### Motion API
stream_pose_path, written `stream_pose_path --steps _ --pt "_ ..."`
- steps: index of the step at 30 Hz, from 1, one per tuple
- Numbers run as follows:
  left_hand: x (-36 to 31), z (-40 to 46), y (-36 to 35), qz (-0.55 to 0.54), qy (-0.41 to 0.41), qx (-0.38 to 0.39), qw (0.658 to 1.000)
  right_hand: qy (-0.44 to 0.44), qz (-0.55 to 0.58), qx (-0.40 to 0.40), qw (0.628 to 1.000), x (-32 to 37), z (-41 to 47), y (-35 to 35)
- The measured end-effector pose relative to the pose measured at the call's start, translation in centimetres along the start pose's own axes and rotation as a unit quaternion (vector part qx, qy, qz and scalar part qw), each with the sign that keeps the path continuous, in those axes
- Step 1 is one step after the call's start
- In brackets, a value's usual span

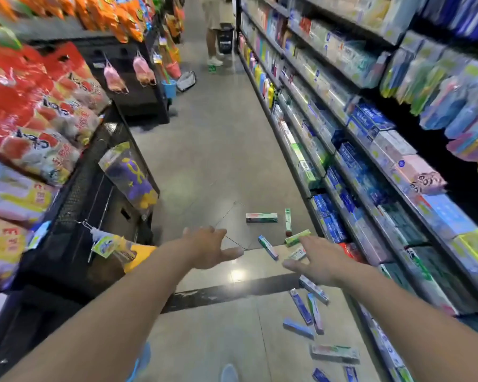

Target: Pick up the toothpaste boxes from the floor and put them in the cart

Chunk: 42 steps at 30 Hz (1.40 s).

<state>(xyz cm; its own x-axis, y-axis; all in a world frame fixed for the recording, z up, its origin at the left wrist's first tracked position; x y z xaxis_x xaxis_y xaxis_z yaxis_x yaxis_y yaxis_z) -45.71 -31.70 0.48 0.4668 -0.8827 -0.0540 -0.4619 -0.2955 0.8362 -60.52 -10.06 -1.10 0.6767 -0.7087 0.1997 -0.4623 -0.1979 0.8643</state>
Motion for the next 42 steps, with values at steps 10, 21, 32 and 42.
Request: stream_pose_path --steps 10,21,32,42 --pt "4.4 16.0 7.2 0.011 -0.024 0.047 0.999 -0.034 0.043 -0.001 0.999 -0.3 13.9 5.7" --pt "0.6 36.3 17.8 0.028 -0.064 0.086 0.994 -0.068 0.068 0.031 0.995 -8.2 32.2 13.0" --pt "-3.3 53.0 23.1 0.107 -0.150 0.118 0.976 -0.146 0.123 0.033 0.981 -13.7 43.1 15.5" --pt "-5.8 68.9 18.8 0.194 -0.251 0.174 0.932 -0.297 0.222 0.004 0.929 -17.5 51.4 9.0"
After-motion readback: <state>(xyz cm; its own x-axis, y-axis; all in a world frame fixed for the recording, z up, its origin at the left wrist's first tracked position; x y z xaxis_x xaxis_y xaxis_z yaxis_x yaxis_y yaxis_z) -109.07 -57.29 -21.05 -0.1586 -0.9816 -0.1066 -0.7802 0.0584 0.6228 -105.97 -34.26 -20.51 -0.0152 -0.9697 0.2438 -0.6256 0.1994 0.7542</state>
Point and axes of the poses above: each hand's wrist, its own z-axis towards the middle knuckle, its own y-axis out of the back of the hand, x = y × z, the point moved 3 cm from there along z, towards the middle knuckle, and after that the axes turned 1 degree about -x, right-handed, at the moved point
